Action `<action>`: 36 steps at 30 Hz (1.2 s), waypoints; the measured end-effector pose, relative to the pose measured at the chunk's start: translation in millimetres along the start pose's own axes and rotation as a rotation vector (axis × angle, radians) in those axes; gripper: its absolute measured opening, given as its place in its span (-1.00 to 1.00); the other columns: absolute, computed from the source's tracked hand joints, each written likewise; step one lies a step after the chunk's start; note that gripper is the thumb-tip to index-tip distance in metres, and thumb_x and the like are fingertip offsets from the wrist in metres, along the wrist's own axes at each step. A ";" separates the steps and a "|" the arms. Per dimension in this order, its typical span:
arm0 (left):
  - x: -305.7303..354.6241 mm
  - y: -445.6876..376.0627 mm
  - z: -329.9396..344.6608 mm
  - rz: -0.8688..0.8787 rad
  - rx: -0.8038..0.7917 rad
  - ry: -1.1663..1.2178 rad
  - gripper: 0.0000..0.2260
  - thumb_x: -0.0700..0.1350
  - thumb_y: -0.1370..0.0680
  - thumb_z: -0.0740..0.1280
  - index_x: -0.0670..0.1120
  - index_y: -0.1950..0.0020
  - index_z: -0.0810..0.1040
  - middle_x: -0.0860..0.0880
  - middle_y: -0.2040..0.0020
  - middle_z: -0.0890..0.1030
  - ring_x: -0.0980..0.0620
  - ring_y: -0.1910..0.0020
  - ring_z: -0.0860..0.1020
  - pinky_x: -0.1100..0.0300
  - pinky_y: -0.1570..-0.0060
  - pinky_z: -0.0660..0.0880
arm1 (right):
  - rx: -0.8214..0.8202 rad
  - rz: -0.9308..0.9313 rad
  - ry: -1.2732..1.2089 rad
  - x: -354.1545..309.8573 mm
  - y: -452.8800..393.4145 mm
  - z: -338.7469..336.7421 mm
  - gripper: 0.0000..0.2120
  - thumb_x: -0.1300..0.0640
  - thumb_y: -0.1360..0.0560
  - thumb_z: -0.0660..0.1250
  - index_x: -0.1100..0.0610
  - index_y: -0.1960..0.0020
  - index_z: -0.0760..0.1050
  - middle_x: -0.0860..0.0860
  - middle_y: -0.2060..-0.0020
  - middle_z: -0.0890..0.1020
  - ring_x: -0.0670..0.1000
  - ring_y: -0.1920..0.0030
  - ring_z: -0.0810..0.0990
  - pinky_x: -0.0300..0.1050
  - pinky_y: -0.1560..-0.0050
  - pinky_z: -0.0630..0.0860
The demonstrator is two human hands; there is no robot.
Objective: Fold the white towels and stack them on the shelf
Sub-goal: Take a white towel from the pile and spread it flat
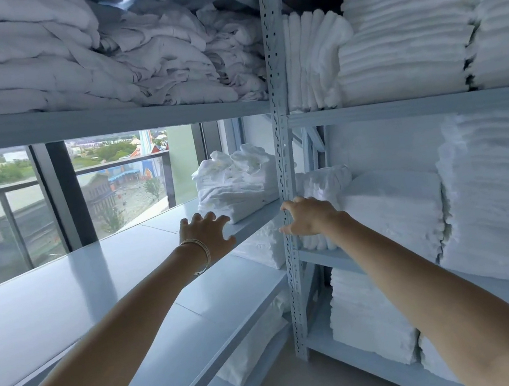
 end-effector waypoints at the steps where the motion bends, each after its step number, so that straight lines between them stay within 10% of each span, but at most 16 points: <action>1: -0.3 -9.5 2.4 -0.001 0.001 0.002 -0.53 0.21 -0.53 0.09 0.14 -0.43 0.25 0.01 -0.41 0.34 -0.08 -0.35 0.31 -0.01 -0.28 0.24 | 0.001 0.001 -0.001 2.5 -9.6 -0.2 -0.41 -0.18 -0.52 0.19 0.03 -0.46 0.16 0.09 -0.41 0.29 0.15 -0.34 0.35 0.07 -0.24 0.36; 36: 37.7 -281.0 139.4 -0.118 -0.068 -0.009 -0.52 0.21 -0.53 0.13 0.15 -0.43 0.26 0.00 -0.41 0.34 -0.10 -0.35 0.33 -0.01 -0.28 0.25 | -0.050 -0.152 -0.028 119.4 -304.8 78.2 -0.42 -0.17 -0.50 0.23 -0.01 -0.44 0.18 0.07 -0.34 0.33 0.13 -0.33 0.34 0.03 -0.22 0.35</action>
Point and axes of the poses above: each hand's wrist, its own y-axis away from the middle knuckle, its own z-axis out of the palm, x = y × z, the point moved 8 cm from there along -y, towards the middle knuckle
